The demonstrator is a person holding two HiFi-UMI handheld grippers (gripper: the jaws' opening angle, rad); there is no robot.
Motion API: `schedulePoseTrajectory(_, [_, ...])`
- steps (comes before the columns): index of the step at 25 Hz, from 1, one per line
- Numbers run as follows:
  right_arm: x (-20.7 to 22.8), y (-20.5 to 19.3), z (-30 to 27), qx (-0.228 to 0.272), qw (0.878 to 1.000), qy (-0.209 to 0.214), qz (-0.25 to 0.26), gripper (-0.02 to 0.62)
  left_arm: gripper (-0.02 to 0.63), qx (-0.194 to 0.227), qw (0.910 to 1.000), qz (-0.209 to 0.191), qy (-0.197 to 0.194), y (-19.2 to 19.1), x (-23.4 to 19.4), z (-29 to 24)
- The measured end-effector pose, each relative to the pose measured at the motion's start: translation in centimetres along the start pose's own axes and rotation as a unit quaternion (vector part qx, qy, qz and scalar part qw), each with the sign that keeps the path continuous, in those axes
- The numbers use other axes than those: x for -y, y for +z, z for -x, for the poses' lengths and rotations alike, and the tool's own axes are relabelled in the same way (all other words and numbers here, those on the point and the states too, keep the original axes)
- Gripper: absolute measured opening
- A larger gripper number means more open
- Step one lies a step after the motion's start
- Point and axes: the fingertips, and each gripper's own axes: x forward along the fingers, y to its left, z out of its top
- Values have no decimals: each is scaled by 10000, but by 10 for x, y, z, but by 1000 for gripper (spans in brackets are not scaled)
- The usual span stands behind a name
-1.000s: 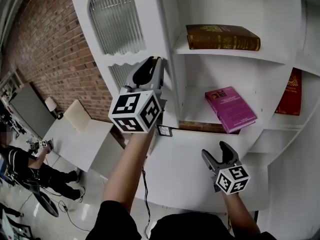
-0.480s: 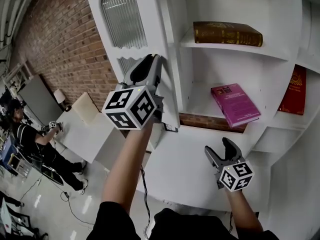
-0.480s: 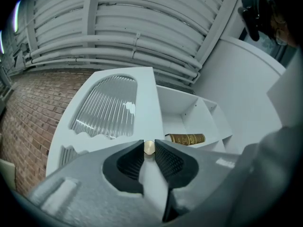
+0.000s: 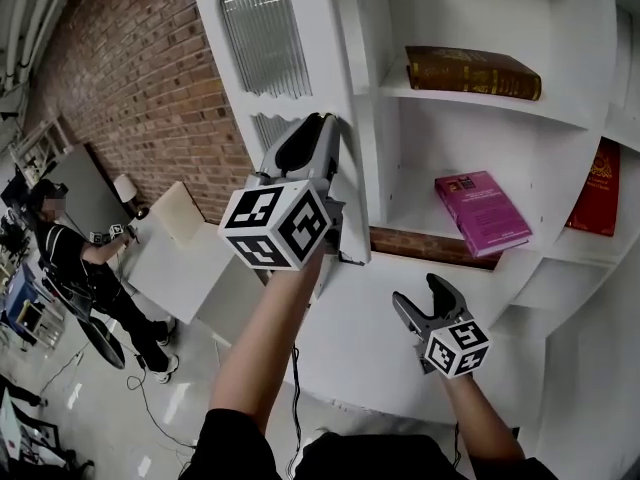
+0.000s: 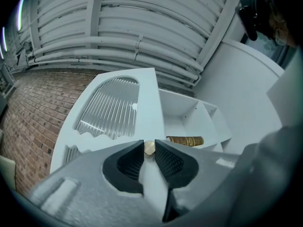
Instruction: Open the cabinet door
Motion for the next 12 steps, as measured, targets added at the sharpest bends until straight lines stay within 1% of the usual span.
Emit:
schedulePoseTrajectory(4, [-14,-5,-28,-173,9995,222,149,347,80,-72,10000,-29,-40,1,1,-2])
schedulePoseTrajectory(8, [-23,-8,-54,-309,9982,465,225,345,80,-53,10000,-38,-25,2,1,-1])
schedulePoseTrajectory(12, [-23,-6,-75,-288,9978,554,230,345,80,-28,10000,-36,-25,2,0,-2])
